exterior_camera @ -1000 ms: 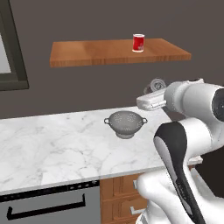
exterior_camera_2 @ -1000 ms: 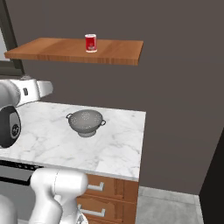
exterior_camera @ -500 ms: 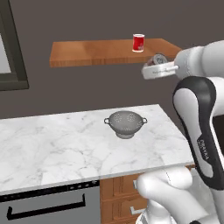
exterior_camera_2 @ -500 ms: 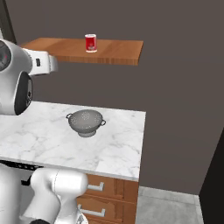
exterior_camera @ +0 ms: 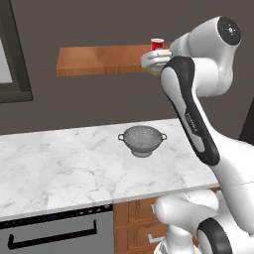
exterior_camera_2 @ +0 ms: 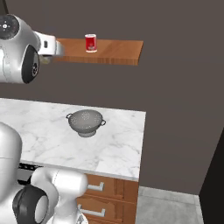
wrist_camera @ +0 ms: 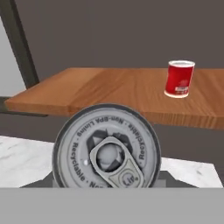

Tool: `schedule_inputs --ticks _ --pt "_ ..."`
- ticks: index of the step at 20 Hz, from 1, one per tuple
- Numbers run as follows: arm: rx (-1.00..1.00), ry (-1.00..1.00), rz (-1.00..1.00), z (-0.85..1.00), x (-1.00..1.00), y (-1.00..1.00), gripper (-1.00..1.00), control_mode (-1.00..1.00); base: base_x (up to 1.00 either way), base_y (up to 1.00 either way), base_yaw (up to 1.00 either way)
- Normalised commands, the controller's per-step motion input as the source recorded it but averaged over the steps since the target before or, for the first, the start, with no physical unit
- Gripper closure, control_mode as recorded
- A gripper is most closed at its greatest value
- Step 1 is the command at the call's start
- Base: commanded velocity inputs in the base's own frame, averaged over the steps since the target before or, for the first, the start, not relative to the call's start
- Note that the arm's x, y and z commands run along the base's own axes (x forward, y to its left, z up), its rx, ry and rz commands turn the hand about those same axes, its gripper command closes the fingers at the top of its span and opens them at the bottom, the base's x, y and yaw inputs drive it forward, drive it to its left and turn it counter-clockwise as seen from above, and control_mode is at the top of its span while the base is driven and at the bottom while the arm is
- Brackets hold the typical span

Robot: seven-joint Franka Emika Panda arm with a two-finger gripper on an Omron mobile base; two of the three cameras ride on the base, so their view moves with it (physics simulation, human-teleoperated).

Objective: Restock the canned food cabinet by taking the new fresh canned food from the counter and placing it in the cabinet. Then, take the old canned food from the cabinet and place it on the counter.

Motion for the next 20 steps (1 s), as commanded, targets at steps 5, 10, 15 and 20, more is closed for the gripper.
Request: schedule_inputs --ticks 5,10,15,20 --pt "0.01 0.10 -0.08 0.08 0.95 0.04 1.00 -1.00 0.00 0.00 0.00" --pt "0.00 0.09 -0.06 0.01 0.96 0.12 1.00 -1.00 0.00 0.00 0.00" --pt "0.00 0.11 -0.03 -0.02 0.86 0.10 1.00 -1.00 0.00 0.00 0.00" --pt "0.00 0.05 0.00 -0.04 0.71 0.12 1.00 -1.00 0.00 0.00 0.00"
